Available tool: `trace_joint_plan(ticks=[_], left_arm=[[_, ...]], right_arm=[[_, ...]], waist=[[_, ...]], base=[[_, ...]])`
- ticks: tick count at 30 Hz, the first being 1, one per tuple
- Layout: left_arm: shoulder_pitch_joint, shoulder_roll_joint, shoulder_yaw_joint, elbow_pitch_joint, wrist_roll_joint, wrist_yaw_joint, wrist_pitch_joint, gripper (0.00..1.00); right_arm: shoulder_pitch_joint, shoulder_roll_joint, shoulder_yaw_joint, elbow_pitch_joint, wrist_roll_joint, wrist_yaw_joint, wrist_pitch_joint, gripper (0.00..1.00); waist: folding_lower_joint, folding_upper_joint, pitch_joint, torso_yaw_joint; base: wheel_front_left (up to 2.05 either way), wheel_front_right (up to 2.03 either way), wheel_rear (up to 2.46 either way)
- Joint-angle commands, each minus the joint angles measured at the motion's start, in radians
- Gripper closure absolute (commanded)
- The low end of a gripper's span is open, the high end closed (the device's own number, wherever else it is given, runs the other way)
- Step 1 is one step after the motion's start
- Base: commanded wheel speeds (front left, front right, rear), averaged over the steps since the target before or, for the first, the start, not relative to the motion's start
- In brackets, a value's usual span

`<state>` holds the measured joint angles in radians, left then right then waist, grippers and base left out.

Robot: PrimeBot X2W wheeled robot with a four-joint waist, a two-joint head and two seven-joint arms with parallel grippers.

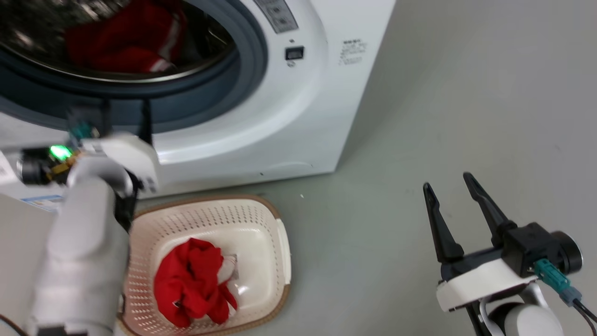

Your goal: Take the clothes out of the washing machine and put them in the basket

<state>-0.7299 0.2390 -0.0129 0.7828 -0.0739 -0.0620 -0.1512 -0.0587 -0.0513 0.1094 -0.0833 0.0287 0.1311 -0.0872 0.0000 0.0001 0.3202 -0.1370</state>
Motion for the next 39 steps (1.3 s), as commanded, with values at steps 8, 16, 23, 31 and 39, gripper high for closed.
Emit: trace_joint_plan(ticks=[8, 16, 23, 31, 39], left_arm=[[-0.270, 0.112, -0.007, 0.147, 0.009, -0.025, 0.109, 0.00], [-0.487, 0.224, -0.051, 0.259, 0.033, -0.050, 0.246, 0.00], [-0.695, 0.351, -0.115, 0.329, 0.070, -0.065, 0.448, 0.00], [-0.786, 0.437, -0.234, 0.354, 0.040, -0.068, 0.623, 0.00], [-0.749, 0.507, -0.287, 0.352, -0.039, -0.069, 0.717, 0.00]], right_arm=[[-0.082, 0.002, 0.041, 0.031, 0.043, -0.001, -0.048, 0.00], [-0.136, 0.003, 0.093, 0.086, 0.091, -0.001, -0.099, 0.00], [-0.173, 0.003, 0.149, 0.138, 0.132, -0.001, -0.137, 0.00], [-0.167, 0.002, 0.201, 0.164, 0.156, -0.001, -0.158, 0.00], [-0.155, 0.002, 0.225, 0.173, 0.173, -0.001, -0.166, 0.00]], waist=[[0.0000, -0.0001, 0.193, -0.127], [0.0000, -0.0001, 0.303, -0.212], [0.0000, -0.0001, 0.394, -0.286], [0.0000, -0.0001, 0.434, -0.330], [0.0000, -0.0001, 0.449, -0.352]], base=[[0.00, 0.00, 0.00], [0.00, 0.00, 0.00], [0.00, 0.00, 0.00], [0.00, 0.00, 0.00], [0.00, 0.00, 0.00]])
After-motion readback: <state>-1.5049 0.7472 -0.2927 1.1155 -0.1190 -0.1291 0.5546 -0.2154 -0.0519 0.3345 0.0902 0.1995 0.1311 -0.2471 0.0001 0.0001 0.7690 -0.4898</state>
